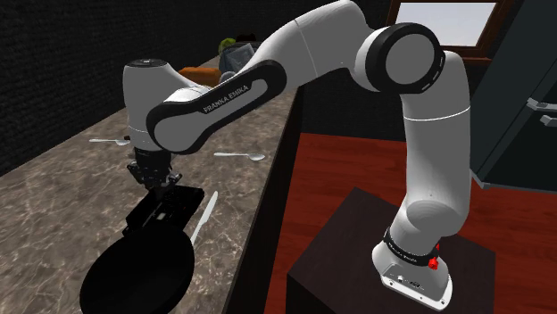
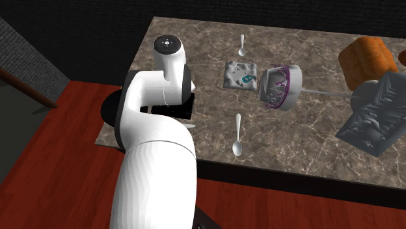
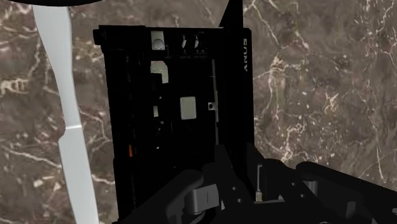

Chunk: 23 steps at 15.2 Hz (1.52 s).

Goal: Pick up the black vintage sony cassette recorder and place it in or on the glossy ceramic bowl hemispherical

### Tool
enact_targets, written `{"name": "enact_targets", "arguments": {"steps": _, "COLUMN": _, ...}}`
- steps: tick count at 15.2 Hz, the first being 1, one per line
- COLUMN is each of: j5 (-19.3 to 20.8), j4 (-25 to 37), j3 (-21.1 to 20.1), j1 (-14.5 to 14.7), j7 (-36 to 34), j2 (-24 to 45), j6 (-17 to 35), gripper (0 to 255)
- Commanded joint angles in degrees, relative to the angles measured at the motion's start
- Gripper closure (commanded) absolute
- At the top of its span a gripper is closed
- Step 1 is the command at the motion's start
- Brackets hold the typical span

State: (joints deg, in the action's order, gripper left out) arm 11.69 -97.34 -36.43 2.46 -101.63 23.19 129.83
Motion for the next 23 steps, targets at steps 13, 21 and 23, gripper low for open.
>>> {"name": "enact_targets", "arguments": {"steps": 13, "j5": -1.18, "j4": 2.78, "j3": -0.66, "j1": -0.29, "j7": 0.59, "j2": -1.45, "j6": -4.0, "gripper": 255}}
{"name": "enact_targets", "arguments": {"steps": 21, "j5": -2.23, "j4": 7.39, "j3": -1.26, "j1": -0.29, "j7": 1.08, "j2": -2.7, "j6": -9.61, "gripper": 255}}
{"name": "enact_targets", "arguments": {"steps": 23, "j5": -2.4, "j4": 8.72, "j3": -1.37, "j1": -0.21, "j7": 1.15, "j2": -2.89, "j6": -11.08, "gripper": 255}}
